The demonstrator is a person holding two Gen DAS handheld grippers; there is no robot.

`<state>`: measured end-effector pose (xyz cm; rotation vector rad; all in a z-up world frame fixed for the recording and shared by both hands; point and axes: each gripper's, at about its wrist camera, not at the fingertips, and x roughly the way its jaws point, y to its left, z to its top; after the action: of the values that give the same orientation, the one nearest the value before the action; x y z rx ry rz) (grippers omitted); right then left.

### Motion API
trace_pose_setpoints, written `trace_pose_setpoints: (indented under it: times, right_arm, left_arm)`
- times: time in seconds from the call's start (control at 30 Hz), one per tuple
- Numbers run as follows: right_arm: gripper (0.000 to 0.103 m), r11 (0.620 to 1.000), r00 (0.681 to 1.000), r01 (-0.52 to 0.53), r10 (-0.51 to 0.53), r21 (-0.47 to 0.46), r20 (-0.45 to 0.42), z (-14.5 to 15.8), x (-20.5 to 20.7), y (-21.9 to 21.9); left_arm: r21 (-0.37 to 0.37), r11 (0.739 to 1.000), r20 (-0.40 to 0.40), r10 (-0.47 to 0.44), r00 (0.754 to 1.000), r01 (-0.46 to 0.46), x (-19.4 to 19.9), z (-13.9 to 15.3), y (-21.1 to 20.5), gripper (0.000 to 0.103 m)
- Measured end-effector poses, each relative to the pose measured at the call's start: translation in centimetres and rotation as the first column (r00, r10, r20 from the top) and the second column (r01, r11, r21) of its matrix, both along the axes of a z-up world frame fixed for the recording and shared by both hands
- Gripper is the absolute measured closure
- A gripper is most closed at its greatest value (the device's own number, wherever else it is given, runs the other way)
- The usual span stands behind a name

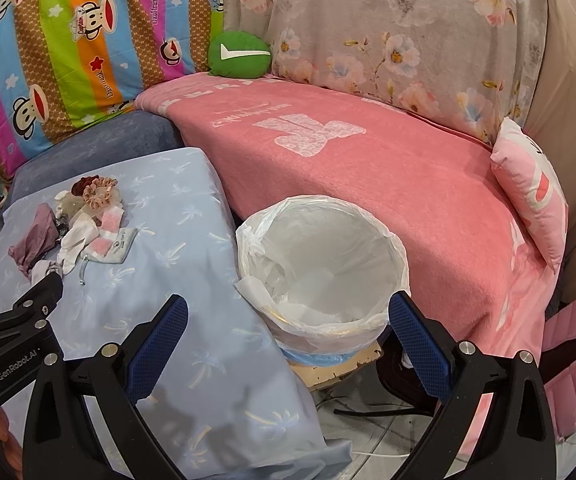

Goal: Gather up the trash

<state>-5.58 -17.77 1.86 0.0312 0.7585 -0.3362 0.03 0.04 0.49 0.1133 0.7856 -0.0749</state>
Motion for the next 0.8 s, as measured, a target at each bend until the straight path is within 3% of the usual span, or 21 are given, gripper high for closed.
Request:
trace_pose_setpoints:
  times: [0.8]
  right_arm:
    - [0.006,1.0,1.0,0.005,-0.005,0.005,0.002,0.1,-0.03,-0.1]
  left_arm:
    - [0.002,1.0,0.006,-0.002,1.0,0.002,0.11,0.29,-0.38,0.006]
